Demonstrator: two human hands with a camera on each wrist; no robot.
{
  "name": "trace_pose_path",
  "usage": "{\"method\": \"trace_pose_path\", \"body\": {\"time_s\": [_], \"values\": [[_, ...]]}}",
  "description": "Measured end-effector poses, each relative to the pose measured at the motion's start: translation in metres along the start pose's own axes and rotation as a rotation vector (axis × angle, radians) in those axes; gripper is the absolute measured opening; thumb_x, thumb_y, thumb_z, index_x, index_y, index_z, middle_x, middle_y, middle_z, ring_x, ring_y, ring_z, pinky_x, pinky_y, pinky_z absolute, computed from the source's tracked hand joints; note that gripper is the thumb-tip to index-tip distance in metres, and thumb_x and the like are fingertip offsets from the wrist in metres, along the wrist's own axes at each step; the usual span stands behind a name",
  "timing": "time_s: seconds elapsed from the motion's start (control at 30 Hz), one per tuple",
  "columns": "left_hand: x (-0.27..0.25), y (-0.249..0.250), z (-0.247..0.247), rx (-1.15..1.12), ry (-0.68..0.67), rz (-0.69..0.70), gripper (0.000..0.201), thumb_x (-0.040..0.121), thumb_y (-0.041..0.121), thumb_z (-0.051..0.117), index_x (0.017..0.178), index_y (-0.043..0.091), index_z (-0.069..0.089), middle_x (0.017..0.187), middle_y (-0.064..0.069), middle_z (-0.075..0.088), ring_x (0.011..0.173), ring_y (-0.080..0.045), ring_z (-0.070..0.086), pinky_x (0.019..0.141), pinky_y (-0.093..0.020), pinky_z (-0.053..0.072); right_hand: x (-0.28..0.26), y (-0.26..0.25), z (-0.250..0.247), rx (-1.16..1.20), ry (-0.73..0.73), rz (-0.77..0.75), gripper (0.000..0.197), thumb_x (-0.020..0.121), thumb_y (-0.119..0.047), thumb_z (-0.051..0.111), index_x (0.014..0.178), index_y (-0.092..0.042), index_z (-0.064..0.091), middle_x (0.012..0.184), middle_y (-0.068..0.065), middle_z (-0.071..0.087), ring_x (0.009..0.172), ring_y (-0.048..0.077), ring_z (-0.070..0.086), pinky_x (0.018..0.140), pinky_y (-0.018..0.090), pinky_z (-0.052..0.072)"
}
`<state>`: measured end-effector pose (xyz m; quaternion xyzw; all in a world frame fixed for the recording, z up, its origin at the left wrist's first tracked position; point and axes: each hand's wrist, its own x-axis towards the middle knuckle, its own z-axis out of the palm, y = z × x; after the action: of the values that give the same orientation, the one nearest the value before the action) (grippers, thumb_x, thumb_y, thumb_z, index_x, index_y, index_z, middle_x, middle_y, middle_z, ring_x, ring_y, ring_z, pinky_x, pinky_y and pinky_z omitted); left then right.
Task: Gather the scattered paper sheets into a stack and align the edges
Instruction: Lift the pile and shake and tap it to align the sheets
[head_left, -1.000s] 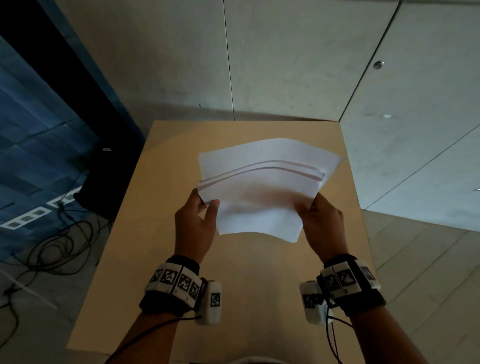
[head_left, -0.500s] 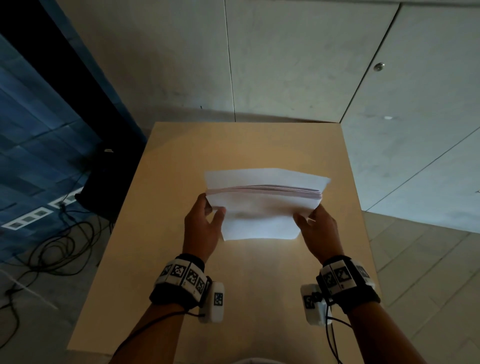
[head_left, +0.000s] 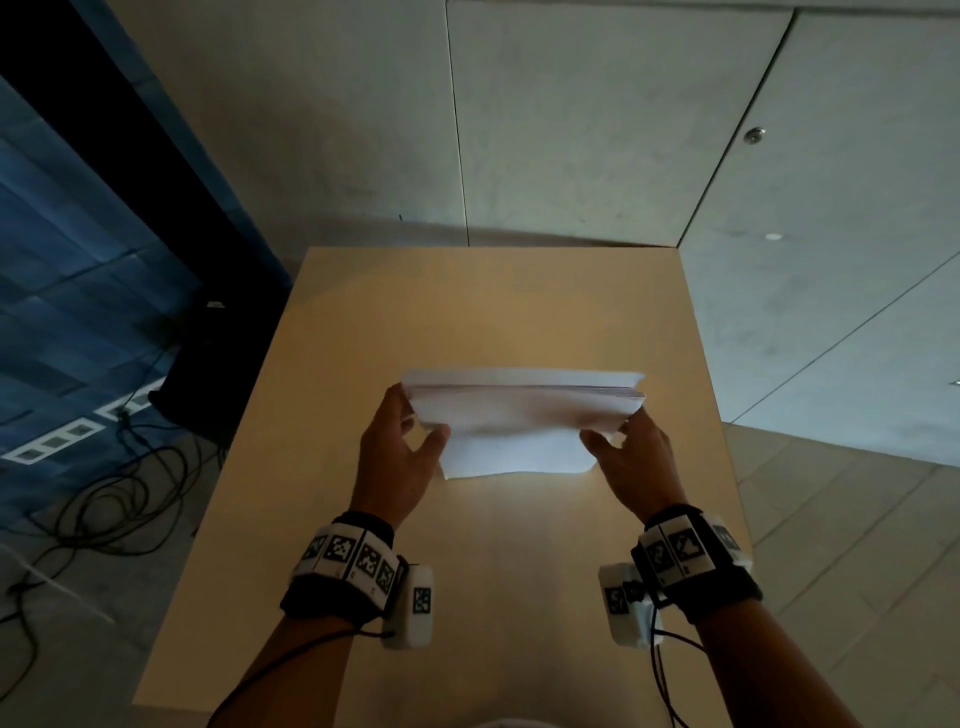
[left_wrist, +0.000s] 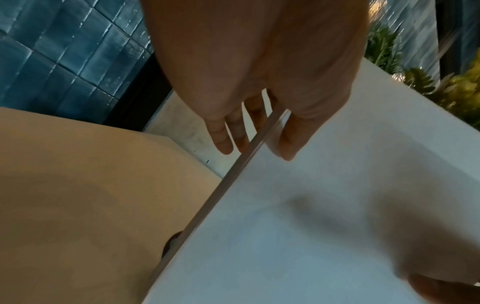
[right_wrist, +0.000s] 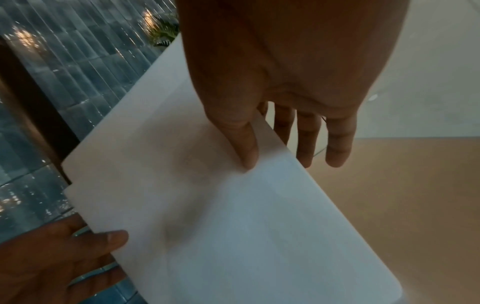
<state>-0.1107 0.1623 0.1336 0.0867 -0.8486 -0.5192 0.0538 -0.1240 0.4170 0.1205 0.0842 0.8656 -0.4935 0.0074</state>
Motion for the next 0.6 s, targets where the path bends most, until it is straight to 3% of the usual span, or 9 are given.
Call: {"method": "trace_pose_path", "body": {"time_s": [0.07,0.13,0.23,0.3,0.33,0.47,0.6], "values": [[0.0,-0.004,0.003,0.022,-0.026,-0.015,0.044,0.085,0.012,0.069,0.121,0.03,0.048,0.114,0.003,0.063,0.107,-0.017,0.062,0.098,-0.039,0.051,0.001,0.002,0.002,-0.018,-0.013,0.022,0.032,0.086,-0.015,0.067,0.117,-0.014,0.06,0.102,-0.005,0.063,0.093,0.013,0.058,0.081,0.025,0.042],[0.001,-0.004,0.007,0.039,-0.013,-0.017,0.043,0.088,0.014,0.066,0.124,0.027,0.048,0.112,0.001,0.064,0.105,-0.018,0.063,0.095,-0.036,0.052,0.003,0.002,0.004,-0.039,-0.019,0.04,0.027,0.088,-0.018,0.064,0.115,-0.013,0.063,0.098,-0.008,0.062,0.091,0.01,0.056,0.081,0.023,0.04],[0.003,0.0,0.011,0.069,0.043,-0.01,0.033,0.09,0.01,0.063,0.123,0.012,0.058,0.102,0.003,0.066,0.098,-0.016,0.065,0.082,-0.016,0.05,0.008,0.004,0.006,-0.095,-0.004,0.057,0.023,0.09,-0.025,0.06,0.108,-0.013,0.068,0.099,-0.002,0.071,0.091,0.018,0.064,0.08,0.029,0.047],[0.005,0.005,0.011,0.113,0.083,0.016,0.028,0.091,0.009,0.062,0.119,0.005,0.062,0.102,-0.005,0.069,0.091,-0.014,0.063,0.072,0.001,0.042,0.009,0.001,0.005,-0.103,-0.001,0.058,0.022,0.089,-0.025,0.059,0.103,-0.012,0.069,0.095,0.006,0.074,0.086,0.025,0.066,0.076,0.033,0.05],[0.006,0.007,0.01,0.132,0.104,0.037,0.027,0.091,0.008,0.062,0.118,0.003,0.063,0.102,-0.009,0.07,0.088,-0.012,0.062,0.069,0.001,0.041,0.009,-0.003,0.003,-0.108,0.004,0.04,0.021,0.089,-0.024,0.058,0.1,-0.01,0.069,0.091,0.008,0.074,0.082,0.026,0.065,0.073,0.032,0.05],[0.004,0.017,0.002,0.136,0.175,0.124,0.028,0.091,0.01,0.062,0.117,-0.001,0.063,0.099,-0.013,0.071,0.089,-0.015,0.063,0.077,-0.014,0.045,0.004,-0.021,-0.006,-0.104,0.044,-0.055,0.018,0.09,-0.02,0.058,0.094,-0.005,0.068,0.081,0.004,0.07,0.071,0.022,0.062,0.058,0.022,0.042],[0.0,0.013,0.0,0.09,0.12,0.066,0.032,0.089,0.013,0.065,0.121,0.01,0.059,0.101,-0.003,0.069,0.094,-0.01,0.063,0.079,-0.016,0.048,-0.002,-0.022,-0.003,-0.051,0.05,-0.017,0.021,0.089,-0.019,0.061,0.107,-0.011,0.068,0.091,0.0,0.07,0.083,0.016,0.063,0.067,0.019,0.044]]}}
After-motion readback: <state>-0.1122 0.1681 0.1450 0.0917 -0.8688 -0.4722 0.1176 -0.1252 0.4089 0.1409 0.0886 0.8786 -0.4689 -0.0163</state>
